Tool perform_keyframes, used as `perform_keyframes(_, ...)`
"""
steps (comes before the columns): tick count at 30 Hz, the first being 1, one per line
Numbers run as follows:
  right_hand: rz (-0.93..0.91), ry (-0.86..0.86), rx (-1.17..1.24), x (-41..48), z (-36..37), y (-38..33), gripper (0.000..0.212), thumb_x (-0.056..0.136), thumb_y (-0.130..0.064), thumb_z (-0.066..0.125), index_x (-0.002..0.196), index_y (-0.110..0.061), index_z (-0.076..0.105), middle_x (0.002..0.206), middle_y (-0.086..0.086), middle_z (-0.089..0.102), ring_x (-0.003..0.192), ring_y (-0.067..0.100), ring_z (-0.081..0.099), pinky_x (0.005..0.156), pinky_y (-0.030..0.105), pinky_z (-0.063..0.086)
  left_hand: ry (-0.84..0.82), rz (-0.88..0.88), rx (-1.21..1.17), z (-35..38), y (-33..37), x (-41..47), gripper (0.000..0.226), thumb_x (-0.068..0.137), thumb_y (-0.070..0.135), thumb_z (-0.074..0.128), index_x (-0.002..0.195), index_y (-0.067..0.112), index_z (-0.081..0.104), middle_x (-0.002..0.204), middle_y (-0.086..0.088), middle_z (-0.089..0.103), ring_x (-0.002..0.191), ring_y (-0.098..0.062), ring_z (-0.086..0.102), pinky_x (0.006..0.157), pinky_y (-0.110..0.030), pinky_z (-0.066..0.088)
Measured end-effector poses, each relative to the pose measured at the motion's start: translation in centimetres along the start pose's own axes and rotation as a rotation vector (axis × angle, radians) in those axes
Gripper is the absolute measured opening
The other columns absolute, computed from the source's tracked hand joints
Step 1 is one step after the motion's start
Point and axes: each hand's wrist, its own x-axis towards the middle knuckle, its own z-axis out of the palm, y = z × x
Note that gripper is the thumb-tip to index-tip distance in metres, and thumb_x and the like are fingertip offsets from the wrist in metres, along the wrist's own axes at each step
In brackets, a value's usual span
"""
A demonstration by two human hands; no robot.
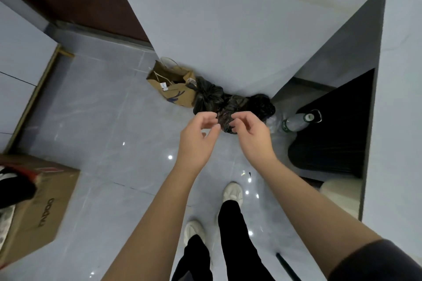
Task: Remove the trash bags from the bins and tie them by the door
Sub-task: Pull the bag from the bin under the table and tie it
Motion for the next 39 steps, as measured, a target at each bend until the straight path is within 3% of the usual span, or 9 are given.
perform_keyframes(4,0.008,0.007,0.026,-6.3,0.6,-1.6,0.017,0.094,-0.015,0.05,0.099,-0.019,0.065,0.09,-0.001,0.07,0.084,0.009,0.065,0.074,0.017,0.05,-0.022,0.043,-0.004,-3.3,1.0,-5.6,0.02,0.089,0.018,0.06,0.107,0.025,0.062,0.095,0.021,0.063,0.089,0.014,0.056,0.075,-0.004,0.044)
perform_keyframes(8,-0.001,0.043,0.082,-13.2,1.9,-2.5,0.017,0.094,-0.013,0.049,0.098,-0.015,0.066,0.086,-0.001,0.069,0.077,0.007,0.064,0.067,0.009,0.047,-0.023,0.068,-0.056,-6.4,0.6,-11.3,0.016,0.089,0.017,0.061,0.102,0.026,0.063,0.093,0.018,0.065,0.088,0.007,0.059,0.073,-0.005,0.044)
perform_keyframes(13,0.018,0.051,0.142,-20.3,3.8,-3.4,0.017,0.095,-0.013,0.048,0.097,-0.013,0.065,0.083,0.001,0.068,0.075,0.01,0.063,0.069,0.02,0.049,-0.023,0.07,-0.045,-9.8,-0.6,-17.4,0.013,0.088,0.021,0.063,0.096,0.032,0.062,0.092,0.017,0.066,0.088,0.003,0.06,0.072,-0.005,0.044)
perform_keyframes(19,-0.034,0.022,0.149,-24.9,4.4,-5.0,0.019,0.095,-0.011,0.047,0.098,-0.008,0.065,0.083,0.004,0.068,0.07,0.008,0.062,0.061,0.01,0.046,0.033,0.056,-0.08,-11.6,-1.6,-22.9,0.012,0.088,0.018,0.063,0.095,0.028,0.064,0.09,0.016,0.067,0.084,0.003,0.061,0.069,-0.004,0.043)
perform_keyframes(34,-0.07,-0.143,0.051,-35.7,-5.9,2.5,0.018,0.094,-0.013,0.048,0.096,-0.011,0.066,0.082,0.002,0.07,0.07,0.01,0.064,0.062,0.014,0.047,0.225,-0.028,-0.221,-1.6,-2.7,-38.3,0.016,0.087,0.017,0.062,0.087,0.033,0.064,0.09,0.007,0.07,0.089,-0.011,0.066,0.079,-0.024,0.051)
perform_keyframes(39,-0.047,-0.185,0.088,-40.0,-8.0,5.1,0.02,0.095,-0.012,0.047,0.1,-0.007,0.065,0.084,0.005,0.069,0.069,0.009,0.062,0.062,0.011,0.047,0.235,-0.078,-0.237,0.9,-3.6,-44.0,0.015,0.087,0.017,0.061,0.09,0.03,0.066,0.093,0.008,0.07,0.091,-0.01,0.066,0.081,-0.024,0.051)
